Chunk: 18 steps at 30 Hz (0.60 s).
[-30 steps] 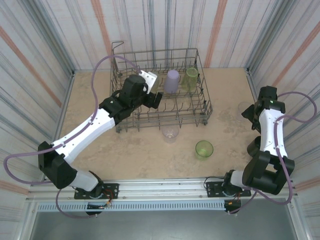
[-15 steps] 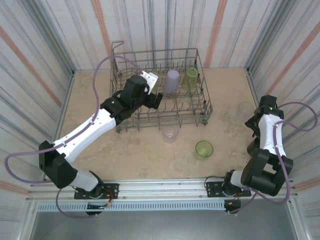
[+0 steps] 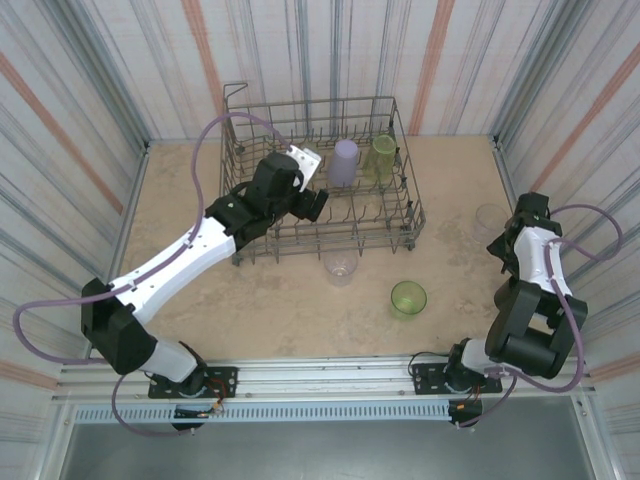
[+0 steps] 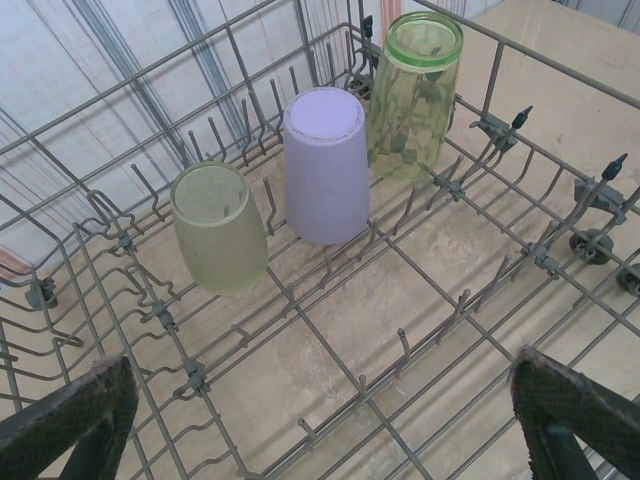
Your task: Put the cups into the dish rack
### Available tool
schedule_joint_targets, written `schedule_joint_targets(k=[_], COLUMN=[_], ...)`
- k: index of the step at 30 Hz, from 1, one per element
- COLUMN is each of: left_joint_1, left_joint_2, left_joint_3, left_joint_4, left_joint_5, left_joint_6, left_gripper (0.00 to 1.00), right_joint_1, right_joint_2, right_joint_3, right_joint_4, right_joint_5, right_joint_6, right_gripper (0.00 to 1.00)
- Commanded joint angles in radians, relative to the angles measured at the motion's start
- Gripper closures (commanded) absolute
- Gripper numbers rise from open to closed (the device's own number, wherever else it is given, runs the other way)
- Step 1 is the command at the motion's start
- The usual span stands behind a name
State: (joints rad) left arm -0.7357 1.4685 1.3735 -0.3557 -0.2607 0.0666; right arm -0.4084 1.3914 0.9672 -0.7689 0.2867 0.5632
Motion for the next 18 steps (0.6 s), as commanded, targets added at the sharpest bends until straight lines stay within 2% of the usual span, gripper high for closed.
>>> schedule_joint_targets(k=[1, 6, 10, 12, 15, 18], left_joint_1=[-0.017, -0.028, -0.032, -0.033, -0.033, -0.034], left_joint_2=[0.021, 0.034, 0.048, 0.053, 0.053, 0.050], left_joint_3=[0.009, 0.006, 0.009, 0.013, 0.013, 0.008], left_joint_4=[-0.015, -0.015, -0.018, -0.023, -0.023, -0.020], left_joint_5=[-0.052, -0.061, -0.067, -0.073, -0.075, -0.084], left_joint_6=[0.050, 0.062, 0.067, 0.069, 0.069, 0.069], left_gripper=[0.01, 0.01, 0.02, 0.01, 0.01, 0.01], right_joint_1=[-0.010, -0.010, -0.009, -0.010, -0.010, -0.009], right_joint_2=[0.035, 0.059, 0.079, 0.092, 0.120, 0.134], right_joint_3=[-0.013, -0.034, -0.039, -0.038, -0.026, -0.031], right_joint_4=[0.006, 0.033, 0.044, 0.039, 0.013, 0.017], right_joint_5=[-0.027, -0.063, -0.065, -0.047, -0.008, -0.021], right_joint_6=[-0.004, 0.009, 0.010, 0.009, 0.026, 0.027], right_gripper=[0.16, 0.22, 0.35, 0.45, 0.68, 0.84])
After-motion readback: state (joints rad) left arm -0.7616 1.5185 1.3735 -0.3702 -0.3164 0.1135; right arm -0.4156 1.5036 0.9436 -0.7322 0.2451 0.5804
